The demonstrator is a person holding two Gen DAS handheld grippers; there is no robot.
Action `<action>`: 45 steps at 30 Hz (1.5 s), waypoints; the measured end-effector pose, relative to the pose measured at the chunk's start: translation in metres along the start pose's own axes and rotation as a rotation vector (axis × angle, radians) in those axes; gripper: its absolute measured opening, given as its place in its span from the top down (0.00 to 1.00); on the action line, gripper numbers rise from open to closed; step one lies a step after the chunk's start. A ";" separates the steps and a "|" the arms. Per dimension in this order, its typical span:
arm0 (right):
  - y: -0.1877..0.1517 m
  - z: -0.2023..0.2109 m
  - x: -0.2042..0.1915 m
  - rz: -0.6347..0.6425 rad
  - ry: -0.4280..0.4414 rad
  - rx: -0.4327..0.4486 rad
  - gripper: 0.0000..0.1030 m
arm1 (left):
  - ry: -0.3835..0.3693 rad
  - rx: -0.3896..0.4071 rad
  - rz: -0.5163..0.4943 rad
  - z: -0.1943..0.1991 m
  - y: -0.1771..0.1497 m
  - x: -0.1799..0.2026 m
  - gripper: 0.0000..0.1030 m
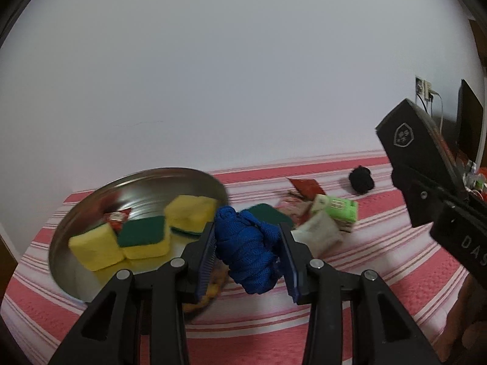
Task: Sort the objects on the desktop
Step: 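Carry the blue hair tie and black box over the tin and open both tools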
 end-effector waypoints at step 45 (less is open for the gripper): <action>0.017 -0.084 -0.157 0.094 0.156 0.004 0.44 | 0.266 0.024 0.206 -0.035 0.031 -0.187 0.59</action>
Point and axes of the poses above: each gripper's, at about its wrist camera, not at the fingertips, and z roughly against the way its jaws point, x to its right, y to its top, the point moved 4 cm from there along -z, roughly the way its jaws point, and after that the axes turned 2 degrees about y, right-handed, at the moved point
